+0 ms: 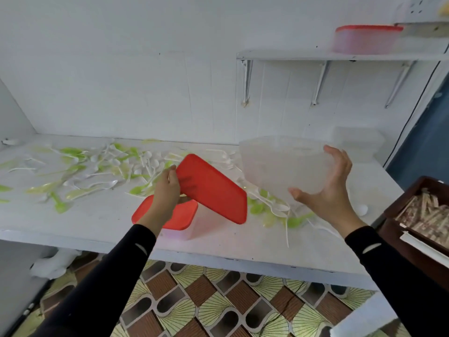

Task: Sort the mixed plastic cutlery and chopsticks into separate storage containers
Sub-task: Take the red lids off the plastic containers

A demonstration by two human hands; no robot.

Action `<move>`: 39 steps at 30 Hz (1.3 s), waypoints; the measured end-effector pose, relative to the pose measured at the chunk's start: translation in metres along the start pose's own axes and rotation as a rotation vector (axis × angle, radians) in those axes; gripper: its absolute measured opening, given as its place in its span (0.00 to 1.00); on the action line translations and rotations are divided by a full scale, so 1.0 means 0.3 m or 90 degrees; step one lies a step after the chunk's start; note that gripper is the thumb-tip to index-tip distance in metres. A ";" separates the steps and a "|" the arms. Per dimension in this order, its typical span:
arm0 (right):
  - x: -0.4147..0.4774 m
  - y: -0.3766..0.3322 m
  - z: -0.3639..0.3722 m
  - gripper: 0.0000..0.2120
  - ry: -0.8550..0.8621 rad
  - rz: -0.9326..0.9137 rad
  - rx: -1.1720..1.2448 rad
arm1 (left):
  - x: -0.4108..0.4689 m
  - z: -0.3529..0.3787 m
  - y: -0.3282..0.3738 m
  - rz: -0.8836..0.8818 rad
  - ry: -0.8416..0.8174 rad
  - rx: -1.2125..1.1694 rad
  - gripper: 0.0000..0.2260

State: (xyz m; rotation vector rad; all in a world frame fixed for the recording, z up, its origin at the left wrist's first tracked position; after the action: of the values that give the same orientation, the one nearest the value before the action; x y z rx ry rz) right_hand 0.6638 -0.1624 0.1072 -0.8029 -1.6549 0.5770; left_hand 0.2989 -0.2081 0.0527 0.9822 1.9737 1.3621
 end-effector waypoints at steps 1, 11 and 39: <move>0.002 0.007 -0.003 0.43 0.007 0.018 0.038 | -0.042 0.043 -0.026 -0.034 -0.062 -0.001 0.15; -0.058 0.035 -0.096 0.42 0.066 0.091 0.080 | -0.282 0.427 -0.126 -0.287 -0.379 -0.056 0.08; -0.503 0.257 -0.060 0.47 -0.307 0.351 0.013 | -0.269 0.384 -0.264 -0.209 -0.450 0.188 0.33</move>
State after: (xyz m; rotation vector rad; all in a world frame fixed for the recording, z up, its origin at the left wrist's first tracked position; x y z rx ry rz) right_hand 0.7143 -0.2285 -0.0416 -1.1813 -1.8490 1.2484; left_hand 0.4140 -0.2286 -0.0588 1.0245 1.6906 0.4518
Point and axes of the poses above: each hand's wrist, its own x-axis towards the middle knuckle, its own z-axis out of the palm, y = z × x, the point moved 6 cm from there along x, towards the middle knuckle, and after that the axes turned 14 degrees about x, right-handed, at the moved point
